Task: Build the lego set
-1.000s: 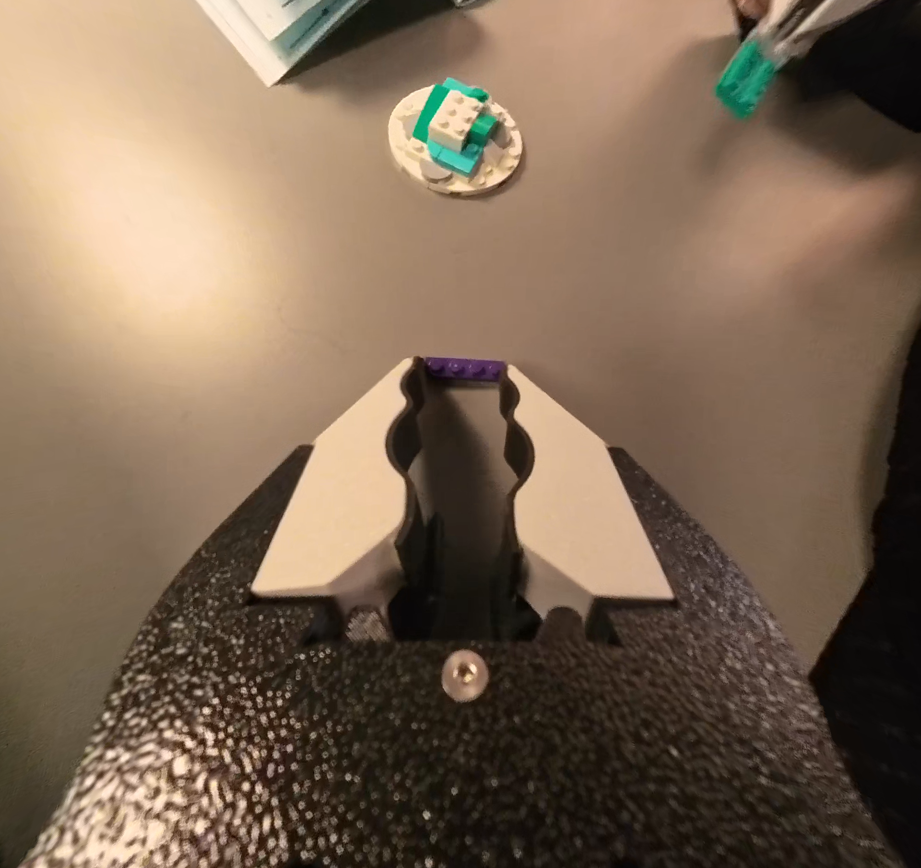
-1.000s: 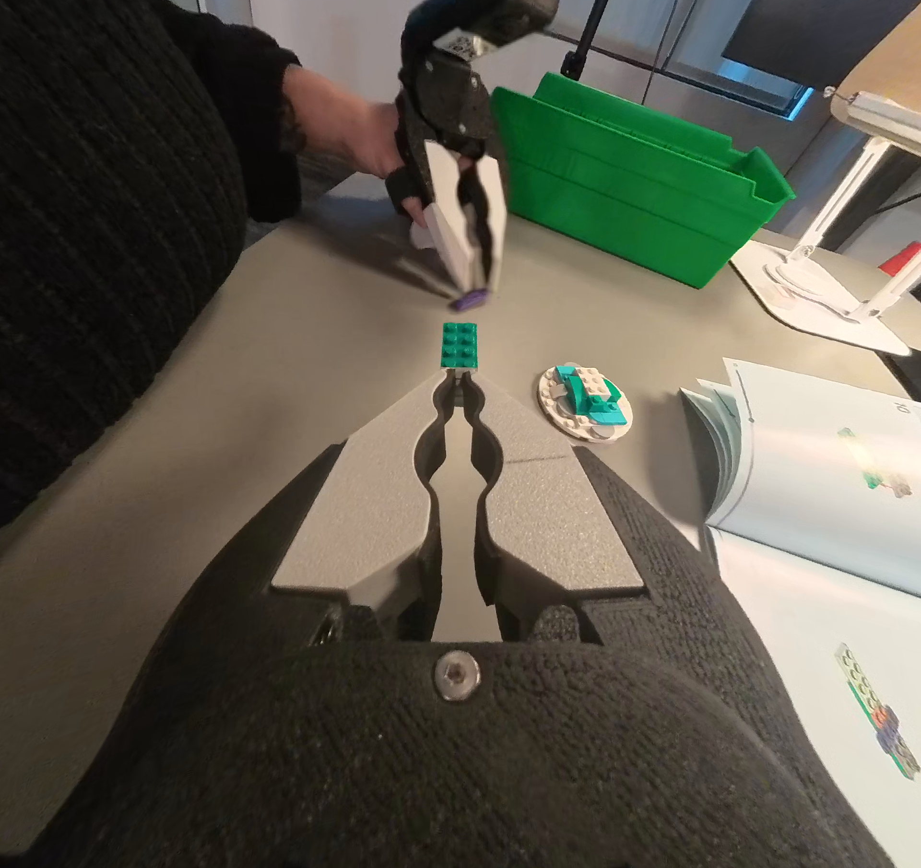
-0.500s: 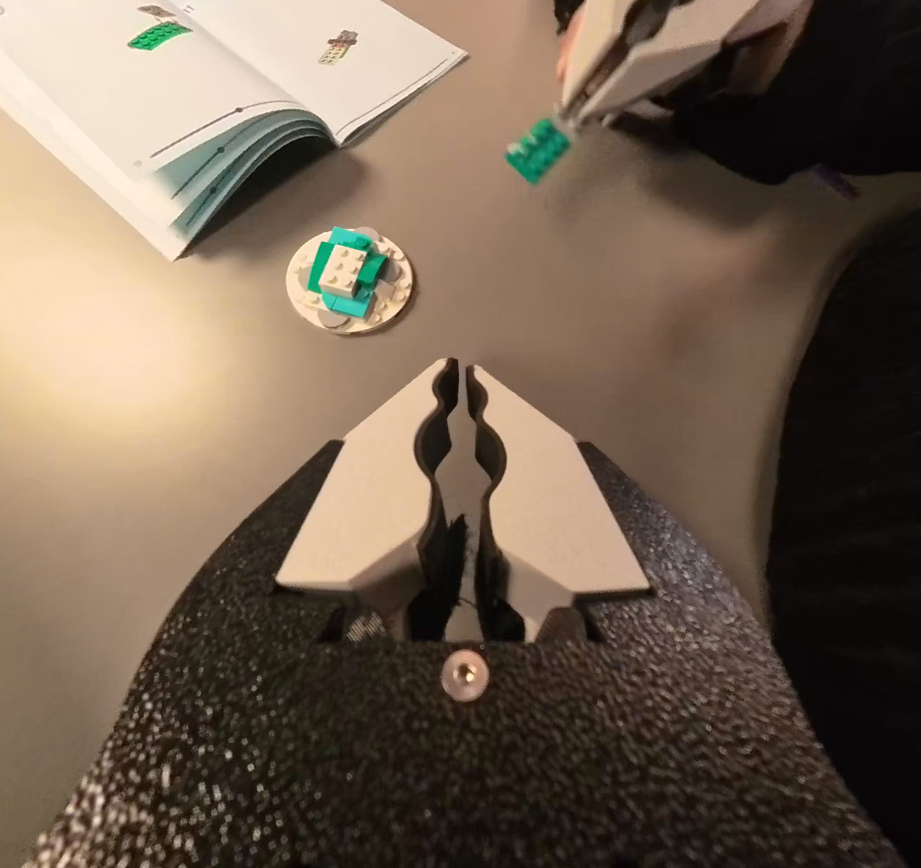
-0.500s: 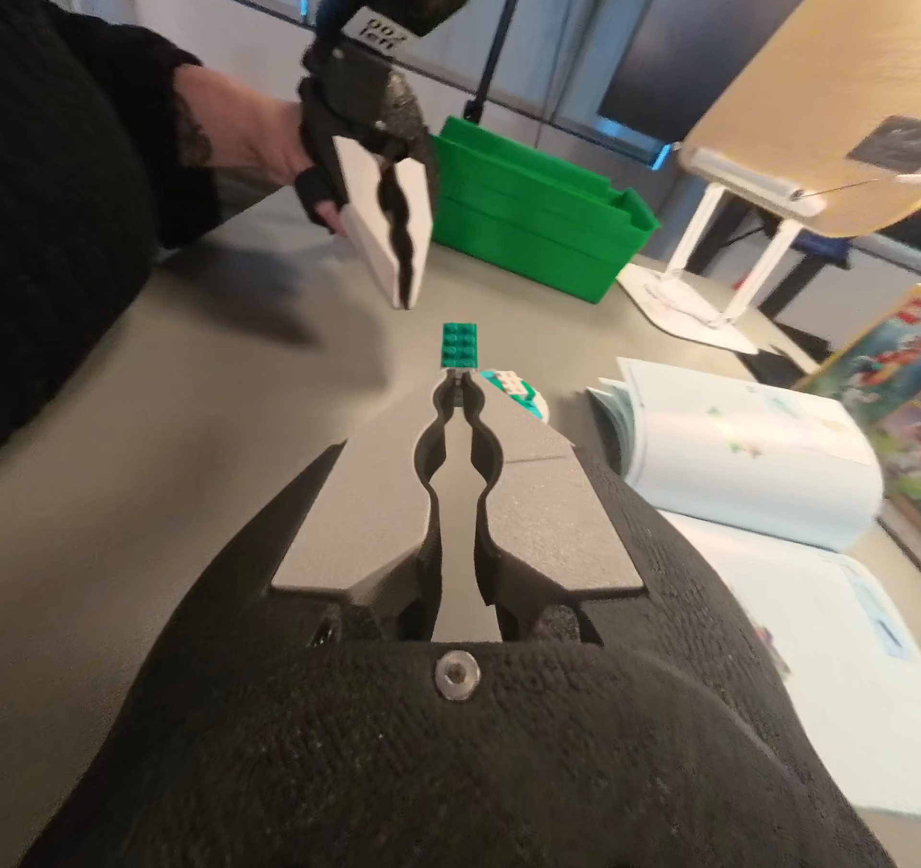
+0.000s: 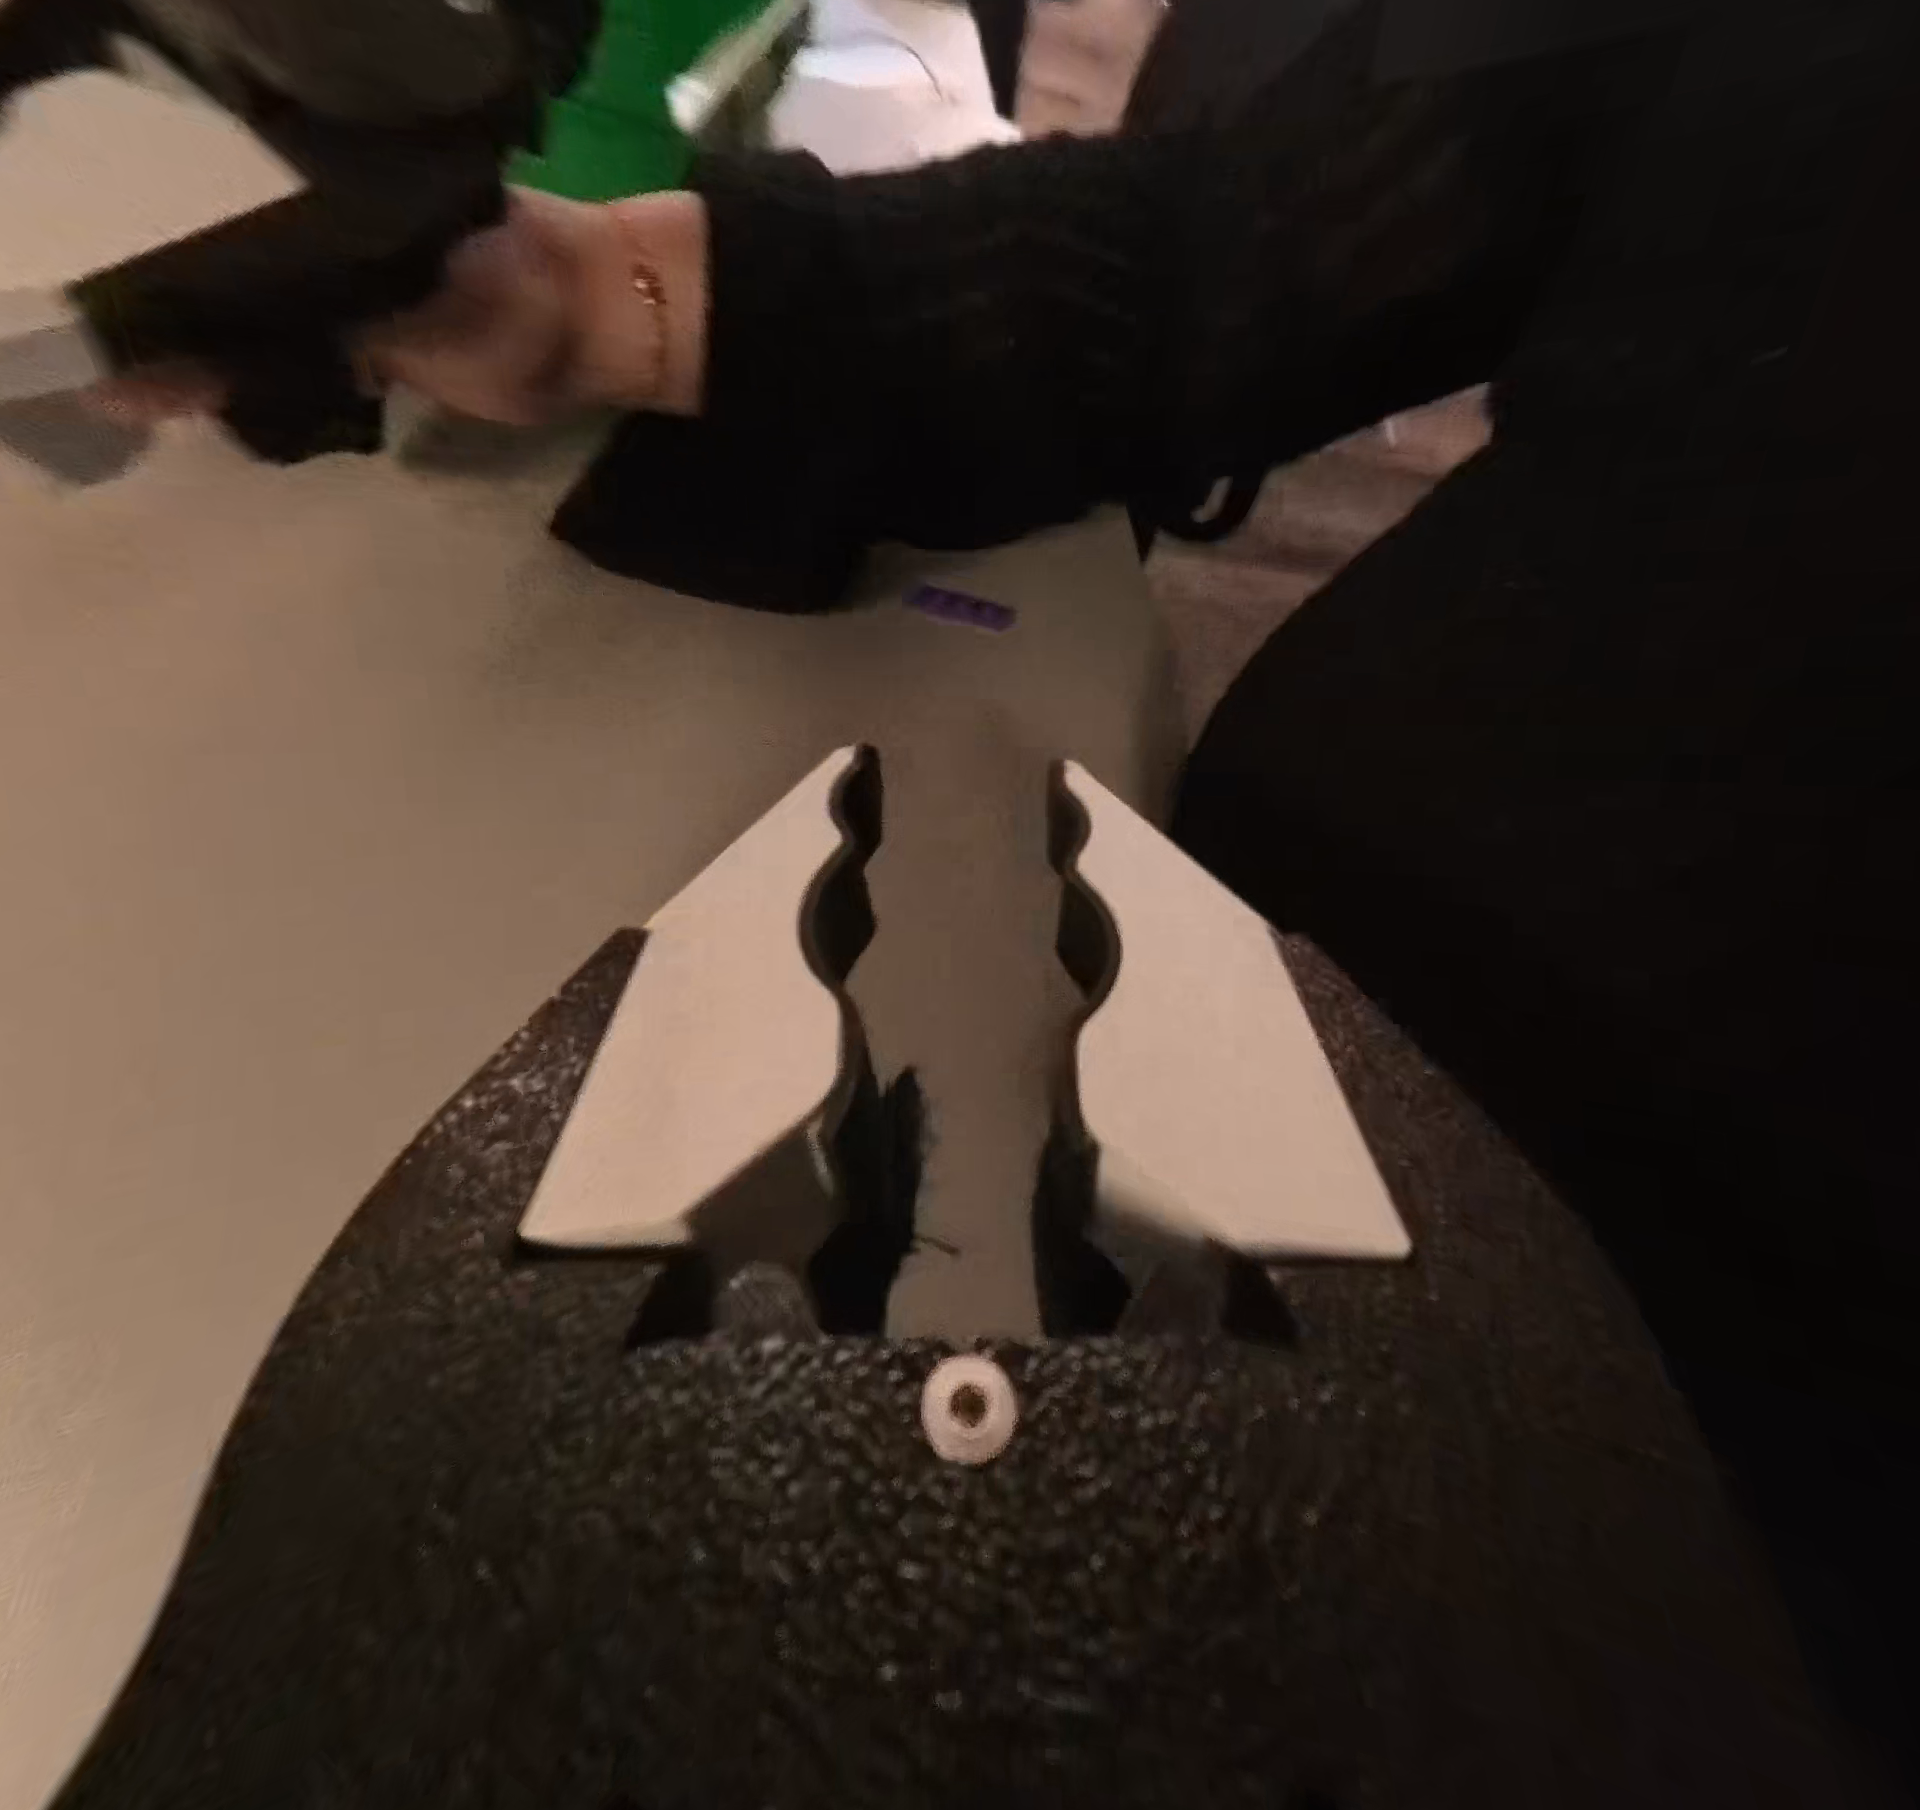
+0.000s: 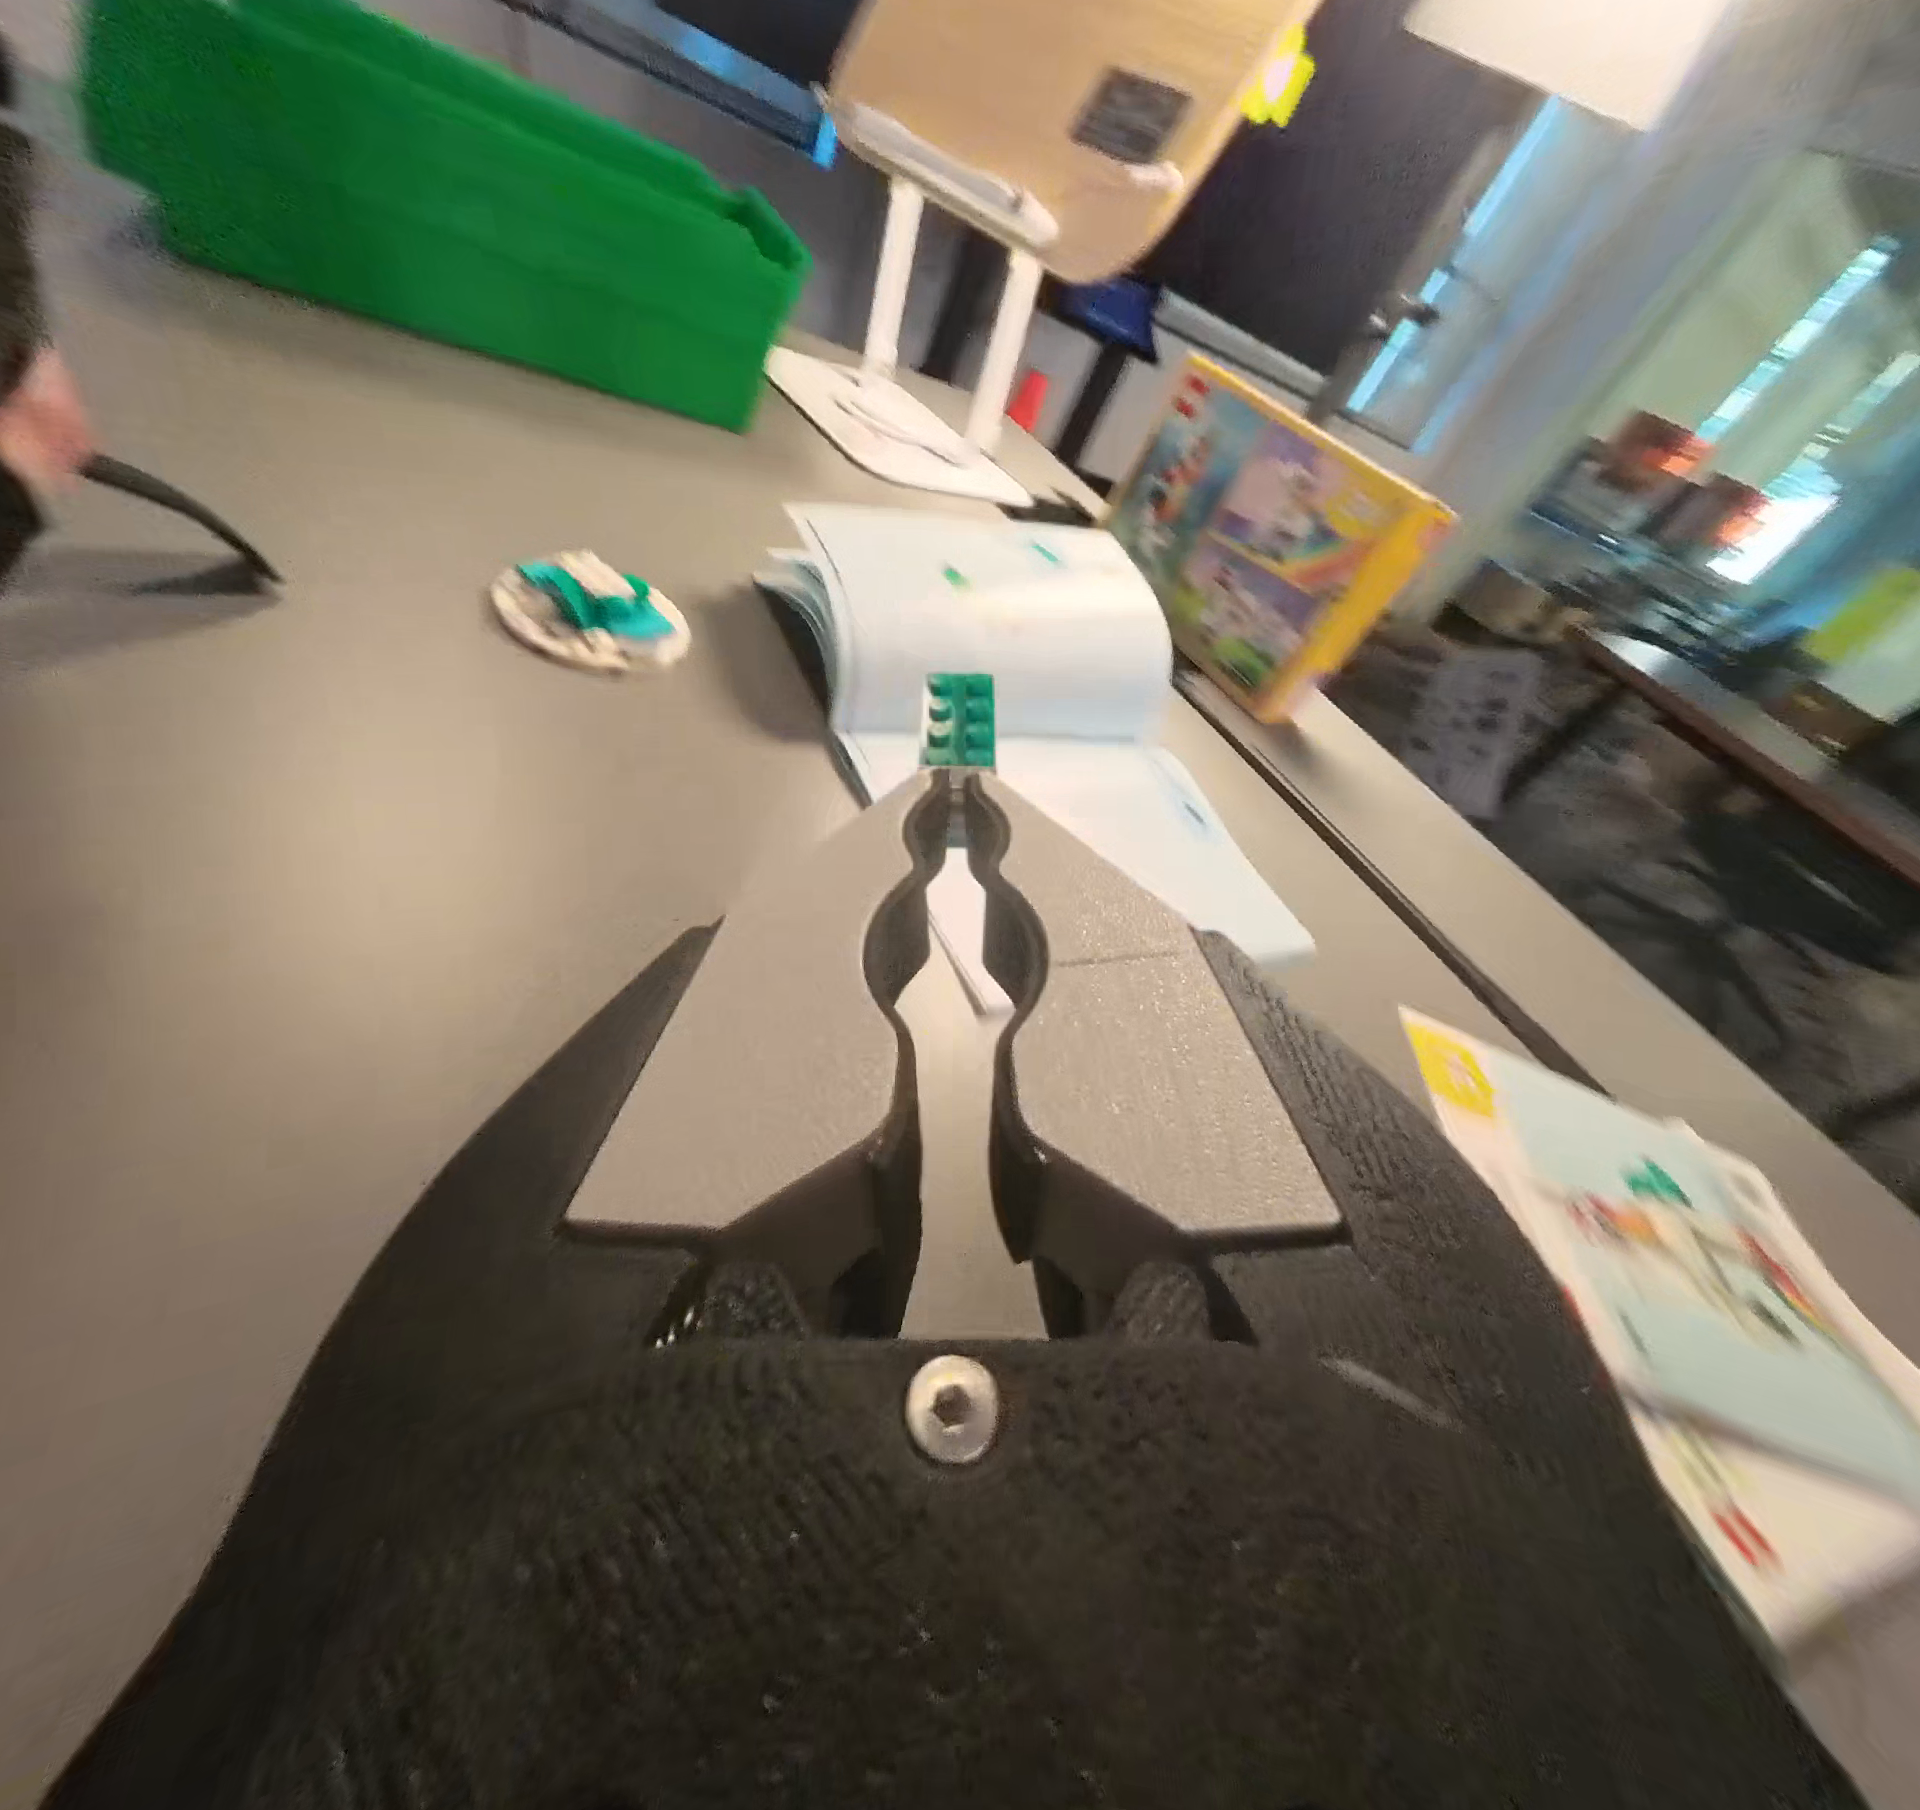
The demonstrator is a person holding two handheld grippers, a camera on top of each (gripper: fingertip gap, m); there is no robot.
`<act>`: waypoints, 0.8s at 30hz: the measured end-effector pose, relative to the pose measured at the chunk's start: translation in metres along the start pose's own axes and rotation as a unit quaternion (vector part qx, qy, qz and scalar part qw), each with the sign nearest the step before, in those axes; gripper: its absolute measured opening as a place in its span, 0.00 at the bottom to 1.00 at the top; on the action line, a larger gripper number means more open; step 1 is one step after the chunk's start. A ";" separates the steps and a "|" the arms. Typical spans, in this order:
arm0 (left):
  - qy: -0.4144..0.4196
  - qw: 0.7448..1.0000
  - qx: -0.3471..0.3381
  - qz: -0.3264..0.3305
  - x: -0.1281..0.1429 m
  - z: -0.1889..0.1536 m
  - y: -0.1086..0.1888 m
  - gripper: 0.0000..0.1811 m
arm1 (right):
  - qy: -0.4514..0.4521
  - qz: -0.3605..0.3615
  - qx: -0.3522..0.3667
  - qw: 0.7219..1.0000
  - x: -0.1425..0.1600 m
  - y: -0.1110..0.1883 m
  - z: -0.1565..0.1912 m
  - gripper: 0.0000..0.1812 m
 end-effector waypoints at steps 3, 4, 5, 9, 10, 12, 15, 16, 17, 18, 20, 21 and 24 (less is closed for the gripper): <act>-0.020 0.999 0.025 0.035 -0.011 -0.006 -0.046 0.20 | 0.022 0.038 0.034 0.998 0.020 0.025 -0.006 0.00; -0.021 0.998 0.021 0.048 -0.013 -0.005 -0.060 0.21 | 0.032 0.047 0.042 0.998 0.024 0.031 -0.009 0.00; -0.027 0.997 0.019 0.063 -0.013 -0.005 -0.072 0.23 | 0.037 0.053 0.047 0.997 0.028 0.035 -0.013 0.00; -0.019 0.996 0.028 0.088 -0.010 -0.006 -0.104 0.24 | 0.014 0.042 0.062 0.997 0.030 0.042 -0.031 0.00; -0.007 0.995 0.032 0.095 -0.008 -0.005 -0.108 0.25 | 0.006 0.039 0.061 0.997 0.032 0.041 -0.032 0.00; 0.008 0.994 0.025 0.102 -0.004 -0.001 -0.113 0.25 | 0.006 0.036 0.062 0.997 0.031 0.042 -0.033 0.00; 0.006 0.995 0.017 0.100 -0.004 0.002 -0.116 0.24 | 0.008 0.036 0.064 0.997 0.031 0.041 -0.033 0.00; -0.001 0.995 0.012 0.103 -0.003 0.003 -0.116 0.23 | 0.008 0.037 0.064 0.997 0.031 0.041 -0.033 0.00; -0.010 0.994 0.008 0.106 -0.002 0.003 -0.116 0.23 | 0.007 0.037 0.065 0.997 0.031 0.041 -0.034 0.00; -0.022 0.994 0.005 0.107 -0.002 0.002 -0.117 0.22 | 0.005 0.036 0.066 0.997 0.031 0.041 -0.035 0.00; -0.051 0.992 0.002 0.114 0.001 0.000 -0.117 0.19 | -0.001 0.033 0.068 0.997 0.031 0.042 -0.037 0.00; -0.063 0.991 -0.001 0.120 0.002 0.000 -0.117 0.19 | -0.005 0.031 0.069 0.997 0.031 0.042 -0.038 0.00; -0.074 0.990 -0.006 0.121 0.002 0.000 -0.118 0.18 | -0.013 0.028 0.072 0.997 0.031 0.043 -0.039 0.00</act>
Point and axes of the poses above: each gripper's, where its closed fingertips meet, y back along the fingers, x out of its underside, z = x × y across the jaws, the point moved 2 cm from there along y, back along the fingers, and after that the axes turned 3 degrees about y, right-handed, at the moved point
